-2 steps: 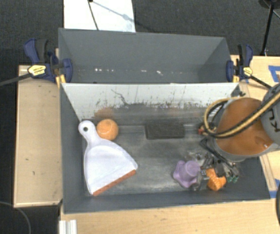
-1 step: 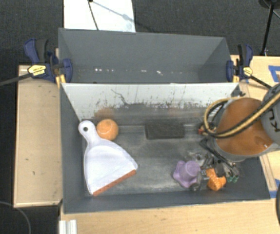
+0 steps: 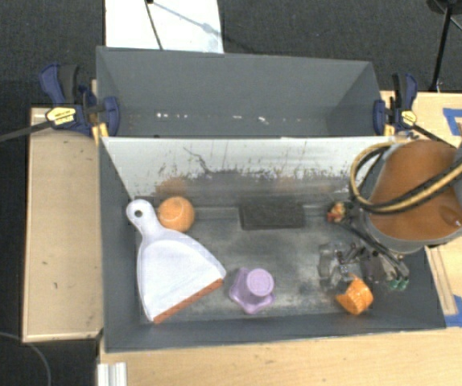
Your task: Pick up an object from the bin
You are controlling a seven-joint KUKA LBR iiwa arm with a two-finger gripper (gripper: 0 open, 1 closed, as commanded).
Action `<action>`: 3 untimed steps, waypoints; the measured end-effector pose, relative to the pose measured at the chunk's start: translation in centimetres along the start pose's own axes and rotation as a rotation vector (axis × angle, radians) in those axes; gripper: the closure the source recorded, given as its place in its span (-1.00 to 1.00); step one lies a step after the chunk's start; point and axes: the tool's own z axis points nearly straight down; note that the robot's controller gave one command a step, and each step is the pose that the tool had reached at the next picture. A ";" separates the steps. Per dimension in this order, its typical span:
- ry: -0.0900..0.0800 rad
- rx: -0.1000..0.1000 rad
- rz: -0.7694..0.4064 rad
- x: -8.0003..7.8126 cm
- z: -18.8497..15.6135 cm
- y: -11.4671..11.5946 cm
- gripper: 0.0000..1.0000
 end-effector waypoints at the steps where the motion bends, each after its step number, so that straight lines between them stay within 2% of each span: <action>1: -0.006 0.002 -0.057 0.3 0.1 -0.7 -1.00; 2: -0.006 0.002 -0.079 0.5 2.0 -1.0 -1.00; 3: -0.008 0.002 -0.211 -1.3 4.1 -7.2 -1.00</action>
Offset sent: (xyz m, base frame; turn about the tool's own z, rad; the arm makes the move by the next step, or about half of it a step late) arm 0.0000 0.0000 0.0000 0.0000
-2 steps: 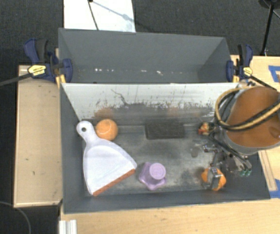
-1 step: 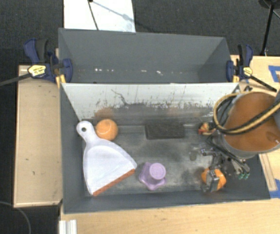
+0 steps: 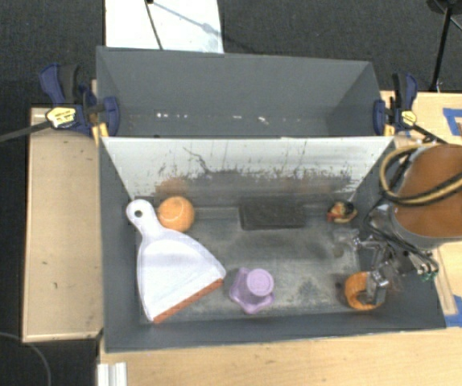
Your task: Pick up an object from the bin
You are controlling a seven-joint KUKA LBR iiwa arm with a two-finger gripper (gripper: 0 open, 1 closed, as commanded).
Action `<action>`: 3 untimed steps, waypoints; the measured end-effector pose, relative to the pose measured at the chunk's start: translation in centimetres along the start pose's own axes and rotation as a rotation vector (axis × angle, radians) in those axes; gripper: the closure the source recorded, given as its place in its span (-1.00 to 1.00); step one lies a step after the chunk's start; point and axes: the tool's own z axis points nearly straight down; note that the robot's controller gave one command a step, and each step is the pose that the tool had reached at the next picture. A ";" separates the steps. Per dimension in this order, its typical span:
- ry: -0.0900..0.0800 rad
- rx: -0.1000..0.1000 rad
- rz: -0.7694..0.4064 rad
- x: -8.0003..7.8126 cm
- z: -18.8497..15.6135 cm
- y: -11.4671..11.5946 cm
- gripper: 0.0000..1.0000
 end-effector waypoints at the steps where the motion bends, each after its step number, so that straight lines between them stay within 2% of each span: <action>1: -0.008 0.006 -0.057 1.2 1.1 0.4 1.00; 2: -0.009 0.006 -0.056 1.2 1.1 0.3 1.00; 3: 0.001 0.000 -0.063 0.2 -9.9 -0.4 1.00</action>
Offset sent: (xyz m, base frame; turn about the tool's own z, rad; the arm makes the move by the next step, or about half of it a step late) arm 0.0000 0.0000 0.0000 0.0000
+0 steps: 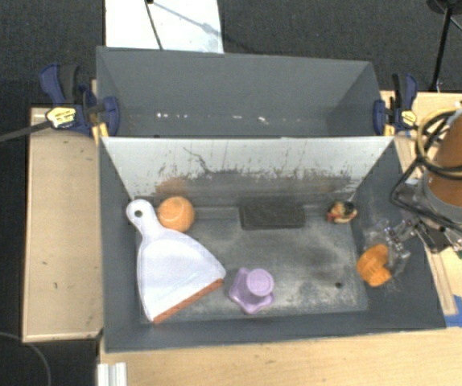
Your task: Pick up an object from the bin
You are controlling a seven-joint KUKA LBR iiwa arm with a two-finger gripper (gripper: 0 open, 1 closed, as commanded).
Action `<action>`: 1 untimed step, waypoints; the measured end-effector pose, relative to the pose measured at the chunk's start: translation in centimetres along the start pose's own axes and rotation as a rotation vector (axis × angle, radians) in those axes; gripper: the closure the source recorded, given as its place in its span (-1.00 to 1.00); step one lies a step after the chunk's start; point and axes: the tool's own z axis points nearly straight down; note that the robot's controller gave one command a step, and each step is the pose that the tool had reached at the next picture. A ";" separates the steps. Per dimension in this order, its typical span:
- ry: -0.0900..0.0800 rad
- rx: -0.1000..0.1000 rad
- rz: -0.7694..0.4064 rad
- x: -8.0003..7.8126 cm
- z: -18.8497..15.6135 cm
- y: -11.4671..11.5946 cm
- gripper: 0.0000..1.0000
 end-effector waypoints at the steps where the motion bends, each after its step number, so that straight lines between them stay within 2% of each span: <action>1: 0.000 0.000 0.002 0.0 0.0 0.0 1.00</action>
Offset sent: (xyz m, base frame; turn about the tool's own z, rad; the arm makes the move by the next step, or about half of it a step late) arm 0.0069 -0.0072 0.1046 -0.0514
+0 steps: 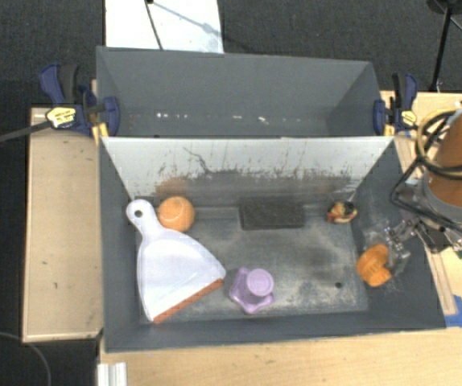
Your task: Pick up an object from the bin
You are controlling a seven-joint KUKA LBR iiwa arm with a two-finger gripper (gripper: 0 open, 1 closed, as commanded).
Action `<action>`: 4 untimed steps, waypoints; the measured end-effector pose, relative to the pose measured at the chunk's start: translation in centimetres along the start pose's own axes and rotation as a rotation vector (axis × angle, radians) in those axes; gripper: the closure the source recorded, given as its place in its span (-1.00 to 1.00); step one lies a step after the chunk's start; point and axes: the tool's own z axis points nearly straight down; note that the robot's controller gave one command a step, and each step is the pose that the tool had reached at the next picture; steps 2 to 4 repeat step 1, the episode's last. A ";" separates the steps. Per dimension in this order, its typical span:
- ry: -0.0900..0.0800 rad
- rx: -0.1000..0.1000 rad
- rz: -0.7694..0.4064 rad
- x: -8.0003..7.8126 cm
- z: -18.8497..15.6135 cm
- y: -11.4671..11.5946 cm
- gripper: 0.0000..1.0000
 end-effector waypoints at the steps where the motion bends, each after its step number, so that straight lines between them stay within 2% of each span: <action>1: 0.004 -0.003 -0.029 -0.2 -5.2 -0.4 1.00; 4: 0.004 -0.003 -0.029 -0.2 -5.2 -0.4 1.00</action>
Offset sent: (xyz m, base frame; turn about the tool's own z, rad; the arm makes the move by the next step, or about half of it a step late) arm 0.0149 -0.0210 0.1452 -0.1004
